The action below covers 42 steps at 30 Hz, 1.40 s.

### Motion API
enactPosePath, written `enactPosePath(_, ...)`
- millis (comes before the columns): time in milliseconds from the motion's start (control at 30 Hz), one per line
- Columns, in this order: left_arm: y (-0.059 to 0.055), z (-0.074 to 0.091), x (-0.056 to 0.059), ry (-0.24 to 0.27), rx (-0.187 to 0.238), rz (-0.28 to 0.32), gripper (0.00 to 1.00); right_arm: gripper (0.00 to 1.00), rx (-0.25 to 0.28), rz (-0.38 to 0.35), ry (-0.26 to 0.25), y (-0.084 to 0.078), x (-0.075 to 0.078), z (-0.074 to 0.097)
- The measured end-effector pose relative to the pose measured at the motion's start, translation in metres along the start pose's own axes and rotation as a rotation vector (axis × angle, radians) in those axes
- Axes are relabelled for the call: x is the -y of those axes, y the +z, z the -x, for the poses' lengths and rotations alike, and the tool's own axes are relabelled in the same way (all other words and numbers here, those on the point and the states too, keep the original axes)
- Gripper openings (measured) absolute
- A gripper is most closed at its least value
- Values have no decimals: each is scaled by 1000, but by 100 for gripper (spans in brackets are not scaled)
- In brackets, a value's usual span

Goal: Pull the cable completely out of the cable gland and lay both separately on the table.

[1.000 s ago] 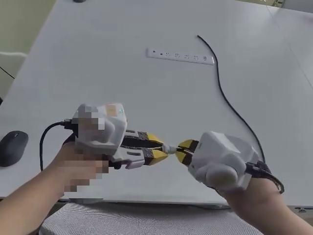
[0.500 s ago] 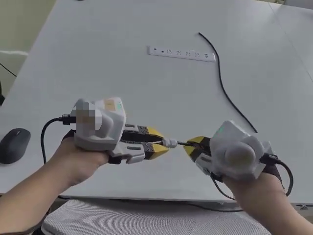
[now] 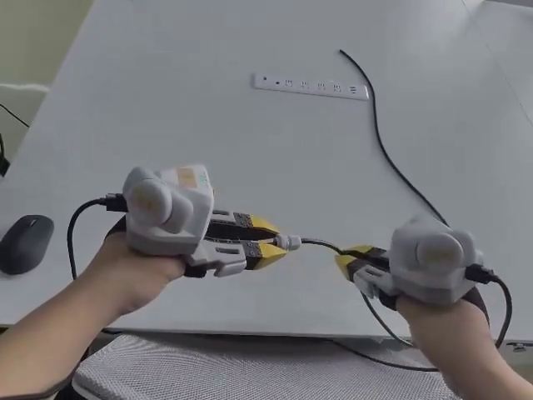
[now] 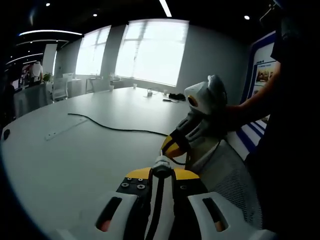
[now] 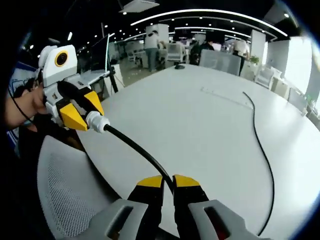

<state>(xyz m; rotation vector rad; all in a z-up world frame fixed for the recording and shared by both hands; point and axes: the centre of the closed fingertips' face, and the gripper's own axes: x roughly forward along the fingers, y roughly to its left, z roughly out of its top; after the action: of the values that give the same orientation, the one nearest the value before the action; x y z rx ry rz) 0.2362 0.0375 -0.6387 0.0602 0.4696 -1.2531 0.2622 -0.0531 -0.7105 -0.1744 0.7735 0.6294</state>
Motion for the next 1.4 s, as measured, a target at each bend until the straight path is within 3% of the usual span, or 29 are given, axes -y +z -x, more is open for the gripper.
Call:
enactPosePath(300,-1,1,-2,-2,4,9,15,1,-40,-152,-15,-22,12,-5)
enactPosePath(567,-2,-1,-2,-10,-4,5,15,1,-82,-207,-35,-39,20,-13)
enactPosePath(667,-1,-2,-2,-11,-2,7,15,1,-103,-198,-38,-43,20,-15)
enactPosePath(967,0,-1,-4,-15,-3,10,15,2,-95,-214,-38,-39,20,-12)
enactPosePath(1400,0,0,-5,-13,-5,15,15,4,-97,-172,-23,-38,20,-13)
